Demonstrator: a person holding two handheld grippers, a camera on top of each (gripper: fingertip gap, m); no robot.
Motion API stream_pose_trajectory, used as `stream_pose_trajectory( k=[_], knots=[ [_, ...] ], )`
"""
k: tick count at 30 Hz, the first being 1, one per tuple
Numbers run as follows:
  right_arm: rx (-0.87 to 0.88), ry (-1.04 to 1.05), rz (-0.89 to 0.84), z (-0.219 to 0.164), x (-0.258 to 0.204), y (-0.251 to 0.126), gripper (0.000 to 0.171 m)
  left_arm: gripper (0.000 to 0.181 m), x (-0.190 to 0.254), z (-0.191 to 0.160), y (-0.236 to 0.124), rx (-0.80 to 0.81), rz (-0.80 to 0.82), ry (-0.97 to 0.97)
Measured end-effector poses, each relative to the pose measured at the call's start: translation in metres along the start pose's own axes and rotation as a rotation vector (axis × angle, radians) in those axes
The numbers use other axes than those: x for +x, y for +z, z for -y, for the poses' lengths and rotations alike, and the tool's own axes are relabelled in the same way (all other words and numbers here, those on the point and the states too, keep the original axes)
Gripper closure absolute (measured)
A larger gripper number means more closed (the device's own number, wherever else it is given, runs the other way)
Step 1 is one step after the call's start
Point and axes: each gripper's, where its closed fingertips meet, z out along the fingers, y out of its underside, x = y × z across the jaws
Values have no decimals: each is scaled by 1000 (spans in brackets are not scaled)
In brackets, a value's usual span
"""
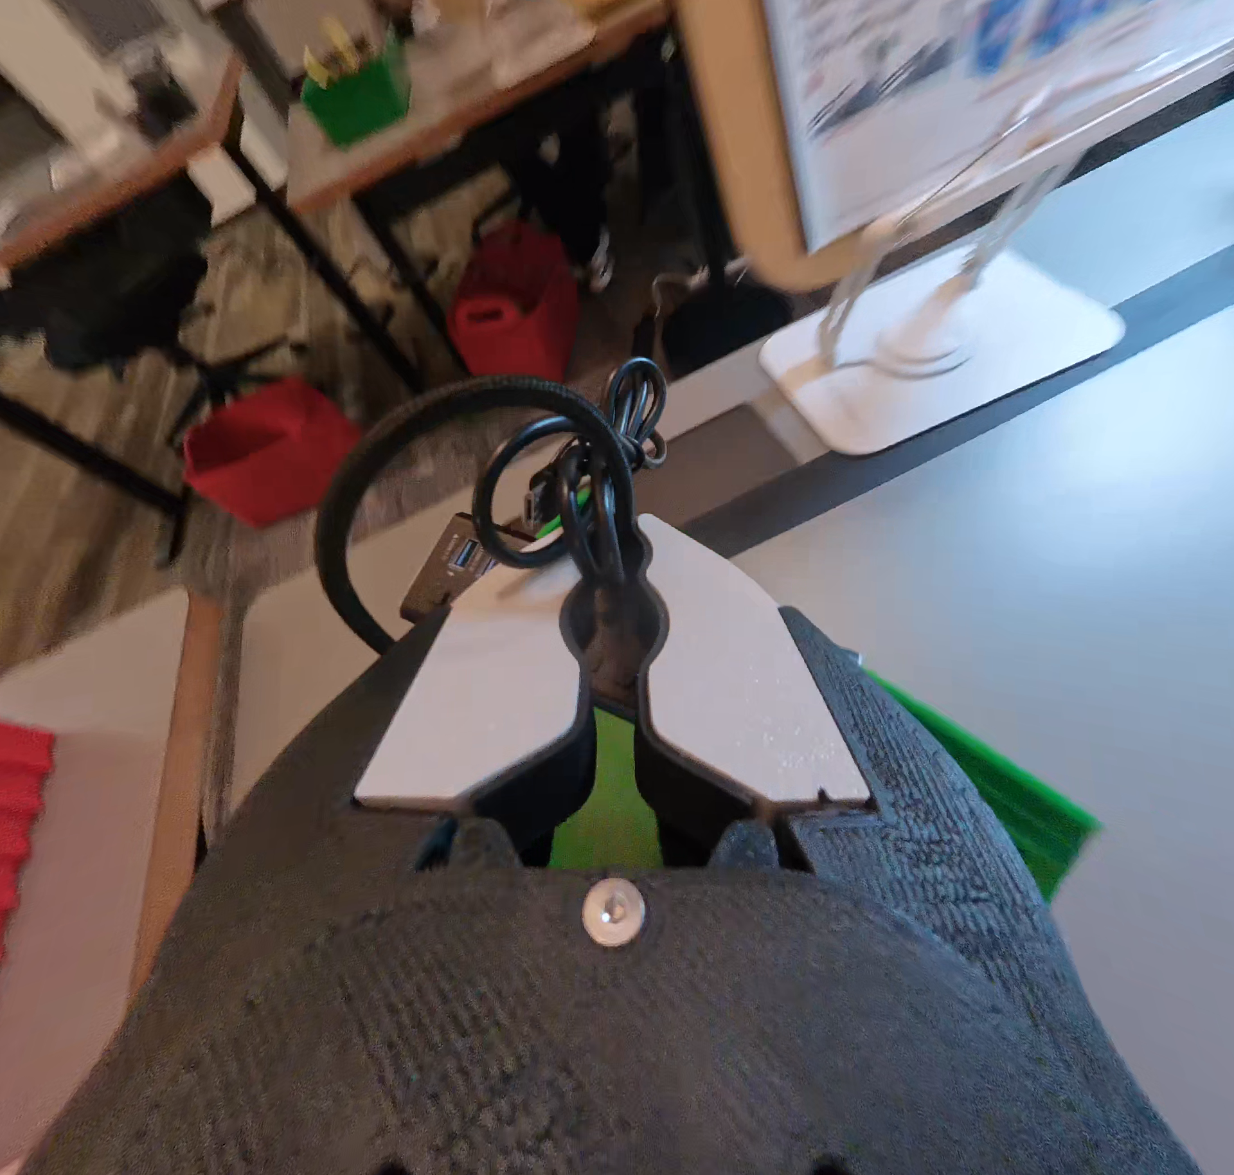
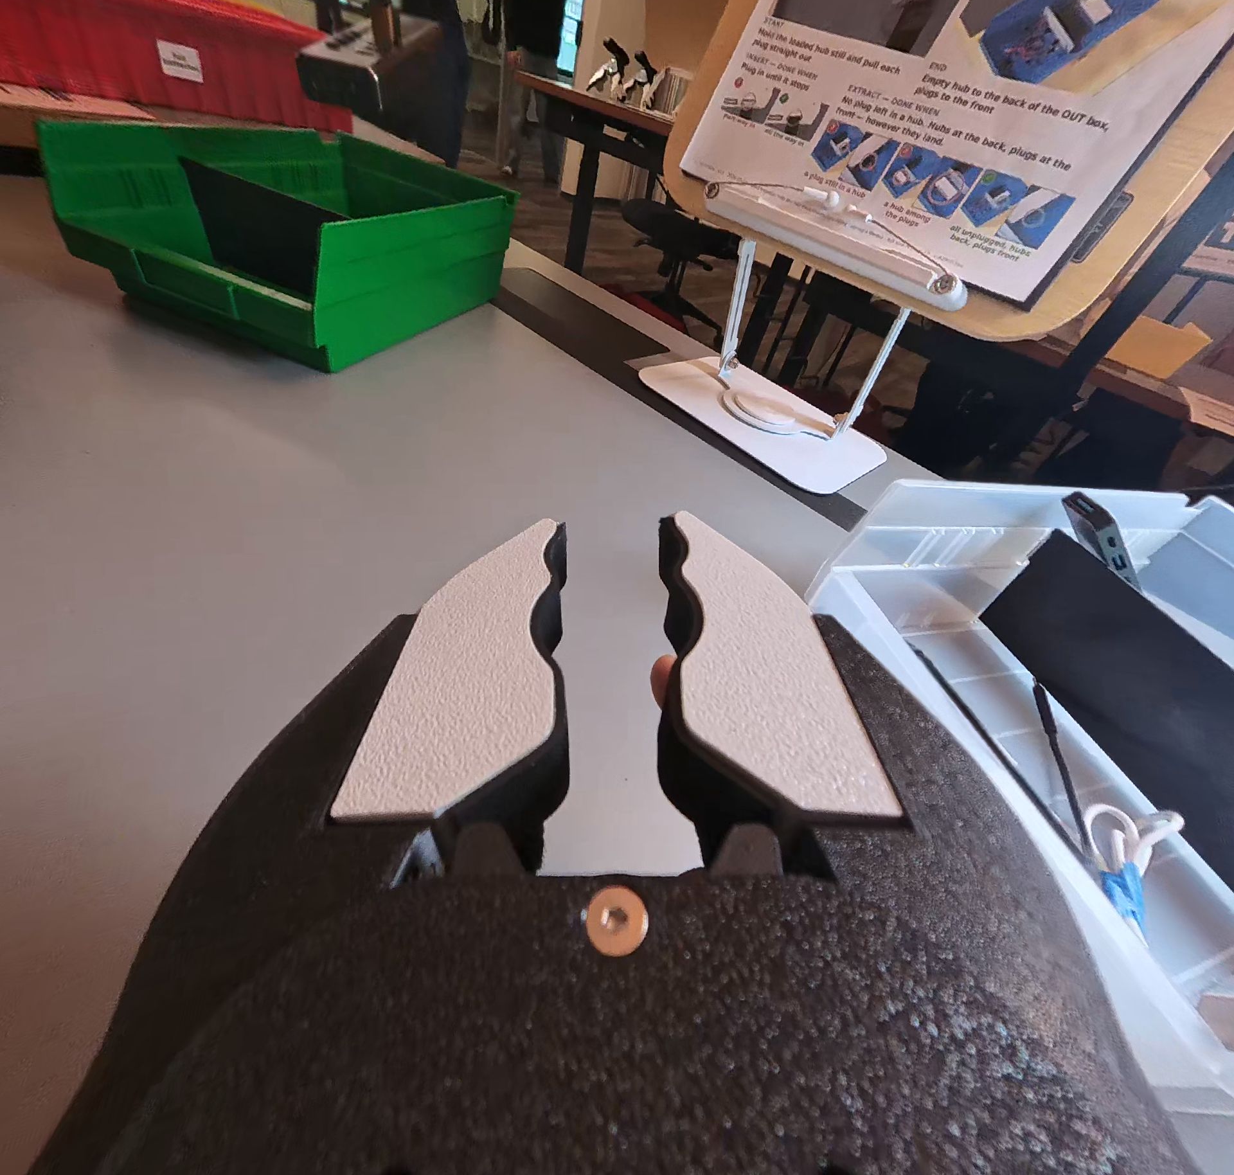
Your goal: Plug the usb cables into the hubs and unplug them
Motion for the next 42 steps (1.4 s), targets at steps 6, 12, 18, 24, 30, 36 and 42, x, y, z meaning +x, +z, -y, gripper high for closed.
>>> stream_pose_trajectory(
  k=[6, 12, 18, 24, 30, 36, 42],
  knots=[
    [43, 34, 112, 44, -18, 11, 138, 174, 104, 81, -62, 233, -196, 154],
    [84, 11, 318, 90, -75, 29, 120, 174, 248, 80, -83, 355, -494, 177],
    [-98, -6, 334, 47, -98, 43, 105, 174, 334, 37, -59, 352, -575, 165],
    [-178, 144, 419, 28, -101, 45, 105, 174, 343, 17, -38, 286, -525, 208],
    [-178, 307, 624, 38, -117, 30, 101, 174, 336, 10, -34, 270, -518, 175],
    [-171, 210, 451, 29, -86, 39, 109, 174, 344, 8, -36, 267, -512, 232],
    [-150, 70, 360, 20, -79, 57, 139, 174, 374, 6, -54, 270, -624, 293]
  ],
)
